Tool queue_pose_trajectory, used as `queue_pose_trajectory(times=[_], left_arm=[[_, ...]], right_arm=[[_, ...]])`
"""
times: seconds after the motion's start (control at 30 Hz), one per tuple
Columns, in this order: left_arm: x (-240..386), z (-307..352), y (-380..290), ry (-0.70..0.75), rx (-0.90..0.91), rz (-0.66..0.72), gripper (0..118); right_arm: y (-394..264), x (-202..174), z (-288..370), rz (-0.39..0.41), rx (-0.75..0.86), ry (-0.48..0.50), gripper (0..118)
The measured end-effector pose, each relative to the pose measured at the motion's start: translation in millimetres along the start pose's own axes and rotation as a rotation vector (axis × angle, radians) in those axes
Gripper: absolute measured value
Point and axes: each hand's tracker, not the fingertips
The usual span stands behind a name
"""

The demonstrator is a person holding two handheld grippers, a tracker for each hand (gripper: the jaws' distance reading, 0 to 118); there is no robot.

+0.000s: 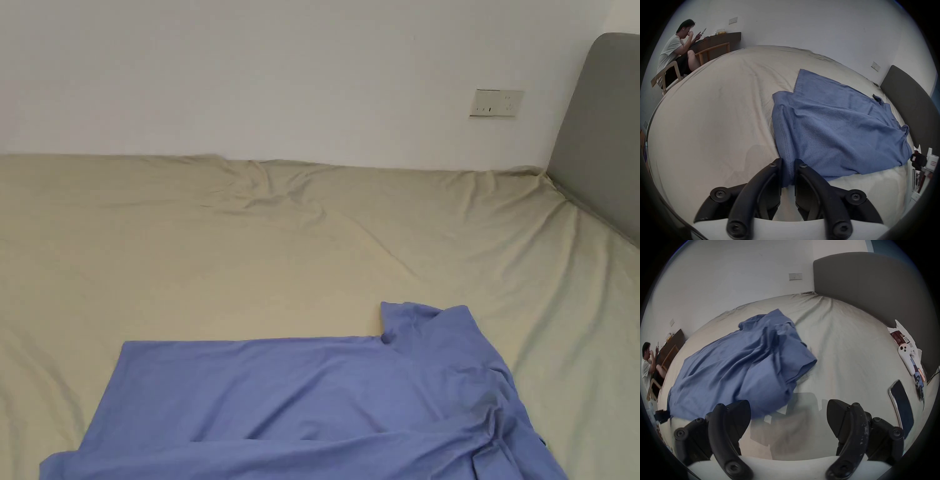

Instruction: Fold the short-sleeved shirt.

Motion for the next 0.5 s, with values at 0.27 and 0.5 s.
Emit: queue_pose_trajectory(times=[0.27,0.5], left_arm=[[2.2,0.6,6.8,-0.002,-0.019,0.004,13],[-3.0,20.9,12.5,0.008,0.015,0.051,5]], right_arm=[[9.8,-4.7,-20.4,0.056,0.005,0.097,22],[3.4,-10.9,4.8,0.093,-0.004,0.051,11]])
